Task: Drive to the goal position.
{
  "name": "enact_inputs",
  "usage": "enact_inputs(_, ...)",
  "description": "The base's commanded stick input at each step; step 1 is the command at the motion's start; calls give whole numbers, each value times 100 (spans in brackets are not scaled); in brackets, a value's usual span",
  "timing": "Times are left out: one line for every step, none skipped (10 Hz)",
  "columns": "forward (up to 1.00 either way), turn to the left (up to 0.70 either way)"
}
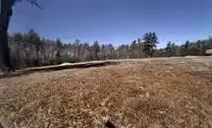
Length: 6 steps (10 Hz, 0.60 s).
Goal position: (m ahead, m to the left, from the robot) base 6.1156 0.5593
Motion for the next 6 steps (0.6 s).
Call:
enact_inputs(70,0)
enact_inputs(70,0)
enact_inputs(70,0)
enact_inputs(70,0)
enact_inputs(70,0)
enact_inputs(70,0)
